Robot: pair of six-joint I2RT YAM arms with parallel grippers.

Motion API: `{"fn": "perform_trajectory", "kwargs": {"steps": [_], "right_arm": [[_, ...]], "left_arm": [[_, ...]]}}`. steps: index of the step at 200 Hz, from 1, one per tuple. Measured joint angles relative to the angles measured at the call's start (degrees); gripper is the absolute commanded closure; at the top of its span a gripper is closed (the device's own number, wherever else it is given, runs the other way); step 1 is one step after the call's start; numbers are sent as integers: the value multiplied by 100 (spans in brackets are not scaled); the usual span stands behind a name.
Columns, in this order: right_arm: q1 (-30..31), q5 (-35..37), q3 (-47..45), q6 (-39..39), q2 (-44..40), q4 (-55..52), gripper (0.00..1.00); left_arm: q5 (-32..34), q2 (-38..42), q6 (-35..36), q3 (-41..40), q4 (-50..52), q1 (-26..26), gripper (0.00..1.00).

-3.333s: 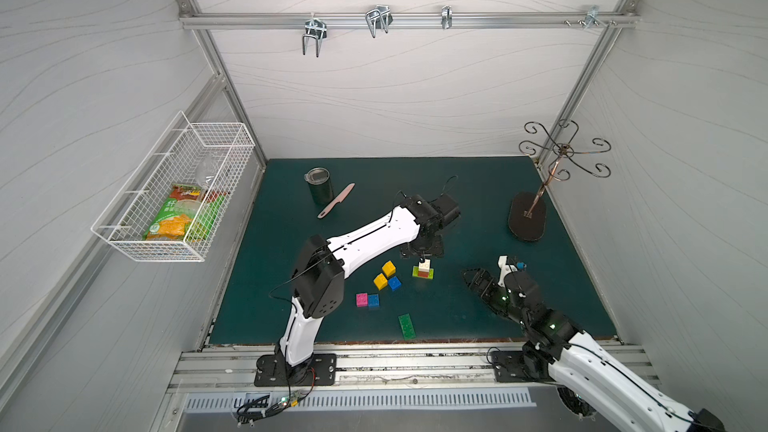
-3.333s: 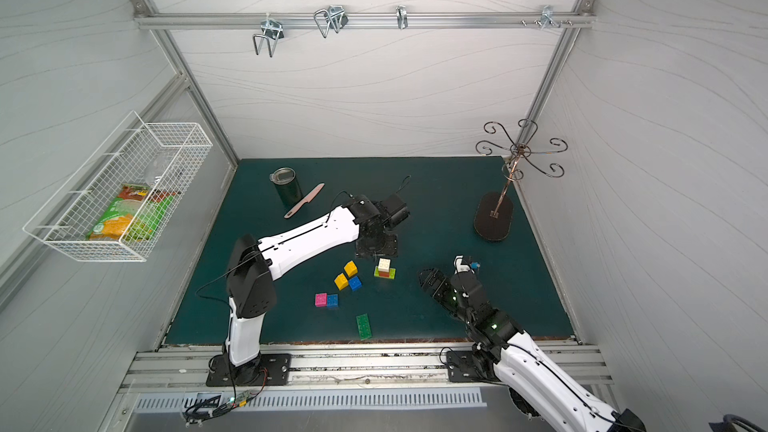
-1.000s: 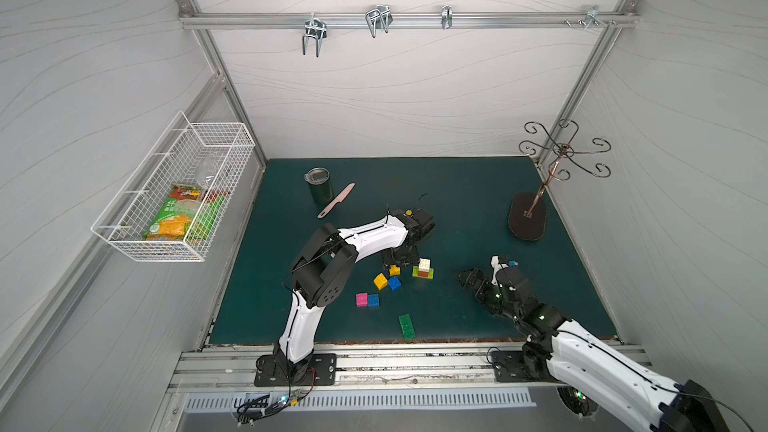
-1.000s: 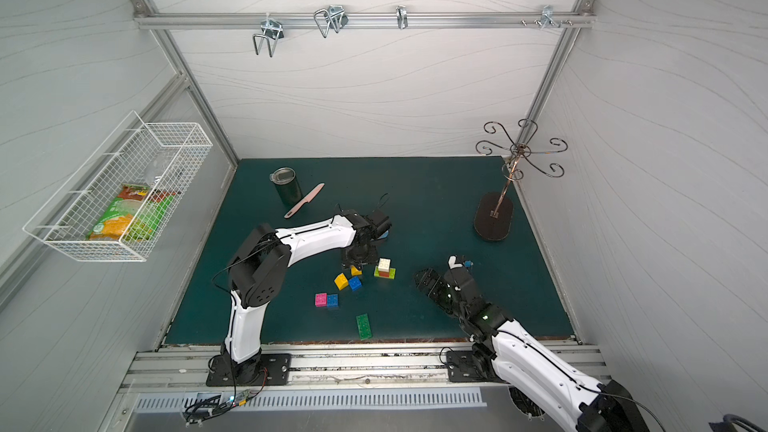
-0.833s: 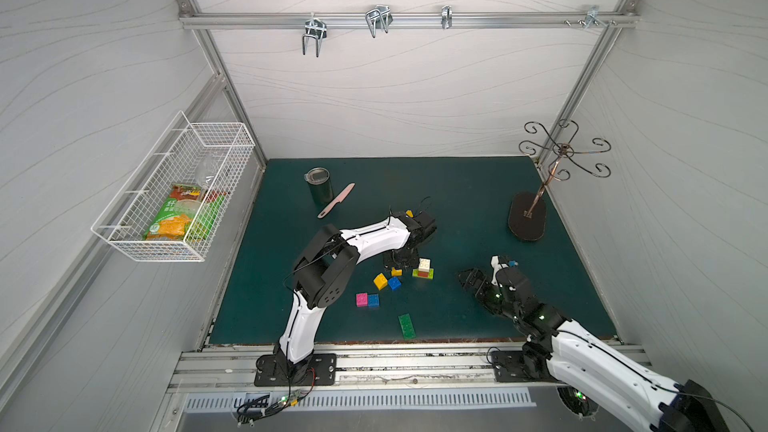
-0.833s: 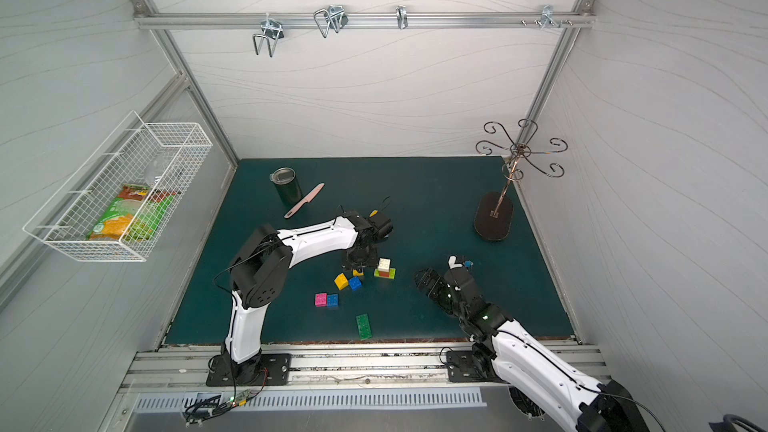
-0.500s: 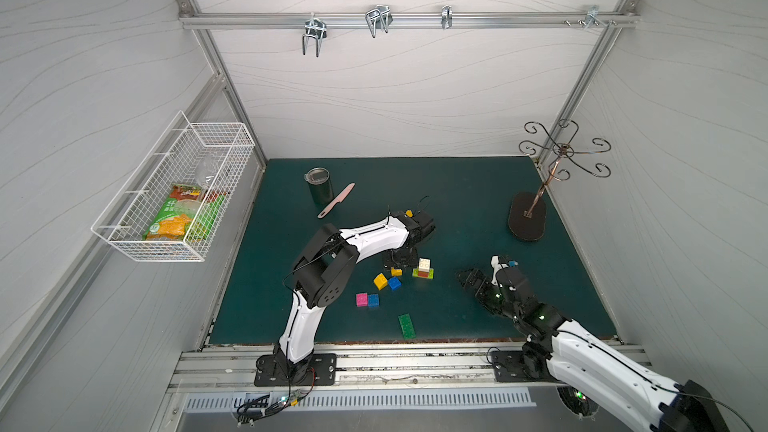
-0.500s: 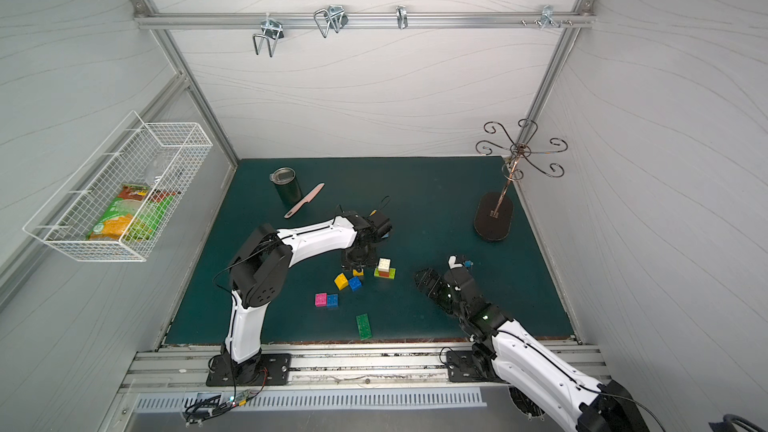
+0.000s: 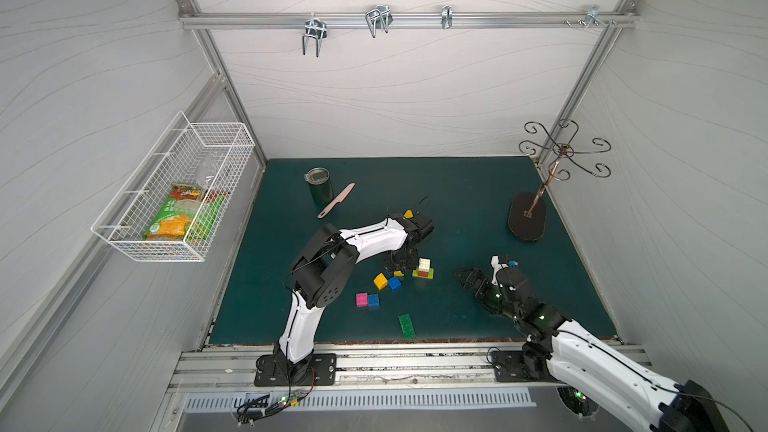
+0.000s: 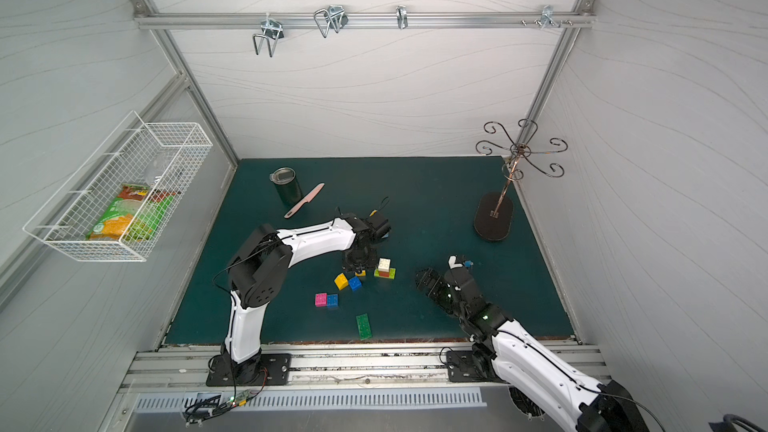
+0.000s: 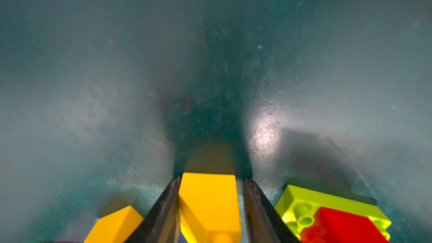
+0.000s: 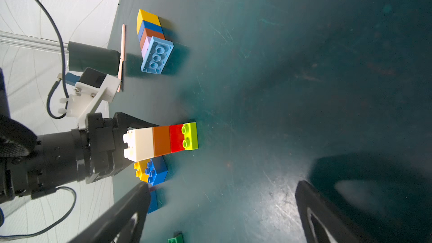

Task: Assemble the number 1 with lego
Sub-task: Pick up the lego brick from the center of the board, then assemble the lego brick with the lego brick.

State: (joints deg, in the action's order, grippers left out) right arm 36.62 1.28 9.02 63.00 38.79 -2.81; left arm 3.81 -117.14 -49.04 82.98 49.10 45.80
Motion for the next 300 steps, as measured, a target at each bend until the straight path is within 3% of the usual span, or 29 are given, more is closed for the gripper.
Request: {"fn": "perform_trajectory", "kwargs": {"steps": [54,147,230,300], "right_arm": [[0,-2,0,0,13,0,1],[0,-7,2,0,129,0,1],[0,-28,4,0,247,2,1],[0,-28,4,0,186,-7,1]], "left_arm": [[0,22,92,-15,-4,-2,79],[114,284,221,-76,444,-251,84],[284,428,640,1043,1318,-205,90],[155,417,898,2476,1906,640,91]]}}
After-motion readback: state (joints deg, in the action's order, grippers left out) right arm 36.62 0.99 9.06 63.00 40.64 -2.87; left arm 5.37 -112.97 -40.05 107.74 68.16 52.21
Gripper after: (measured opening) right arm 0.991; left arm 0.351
